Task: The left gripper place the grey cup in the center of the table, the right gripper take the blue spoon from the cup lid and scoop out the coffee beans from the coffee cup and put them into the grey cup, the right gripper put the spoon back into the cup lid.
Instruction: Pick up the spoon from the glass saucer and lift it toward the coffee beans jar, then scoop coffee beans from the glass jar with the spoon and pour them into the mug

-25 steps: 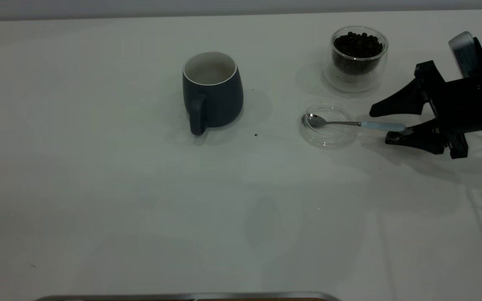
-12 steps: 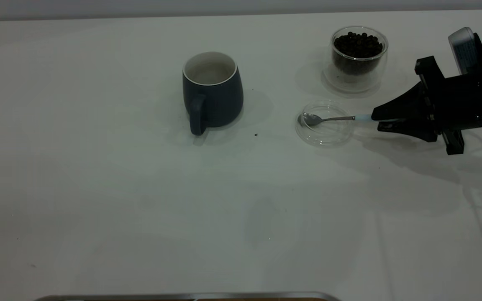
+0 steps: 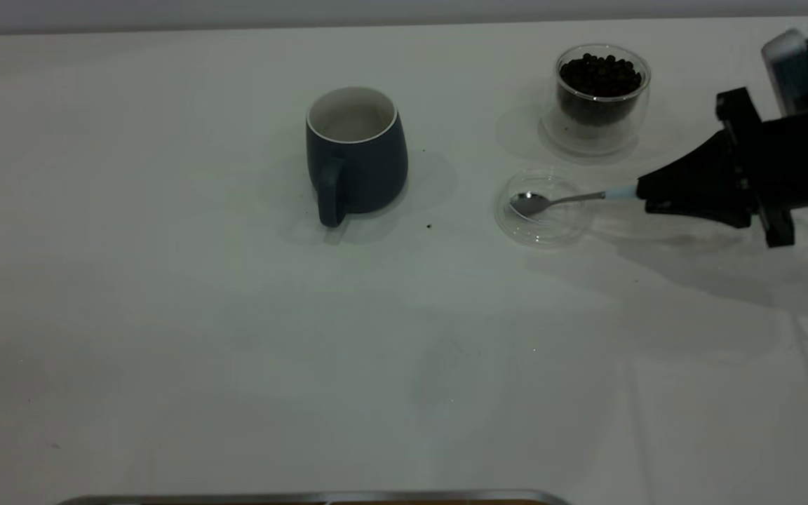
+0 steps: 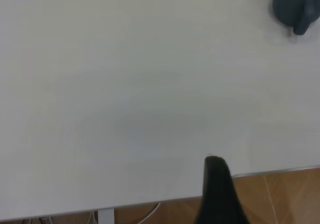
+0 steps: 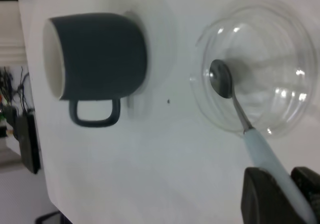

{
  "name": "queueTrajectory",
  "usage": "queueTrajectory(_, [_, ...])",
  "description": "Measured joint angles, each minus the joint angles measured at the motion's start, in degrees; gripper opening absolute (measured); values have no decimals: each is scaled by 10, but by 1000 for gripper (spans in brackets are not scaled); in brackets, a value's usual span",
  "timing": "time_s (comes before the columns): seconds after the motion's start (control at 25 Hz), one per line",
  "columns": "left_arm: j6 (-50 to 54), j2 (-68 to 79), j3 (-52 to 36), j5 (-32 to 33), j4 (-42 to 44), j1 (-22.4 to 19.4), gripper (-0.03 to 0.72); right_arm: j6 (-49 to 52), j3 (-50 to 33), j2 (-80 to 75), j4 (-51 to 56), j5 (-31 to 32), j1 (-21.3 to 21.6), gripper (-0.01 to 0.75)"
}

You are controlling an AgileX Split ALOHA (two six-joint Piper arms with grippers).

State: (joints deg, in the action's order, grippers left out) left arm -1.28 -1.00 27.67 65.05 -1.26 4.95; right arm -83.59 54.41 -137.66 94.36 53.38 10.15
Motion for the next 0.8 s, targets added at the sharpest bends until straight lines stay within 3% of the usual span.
queueTrajectory(0.48, [1, 0, 0, 0, 0, 0, 568, 72, -1, 138, -91, -6, 1, 114])
queueTrajectory(0.8, [1, 0, 0, 0, 0, 0, 568, 40, 67, 179, -84, -115, 1, 114])
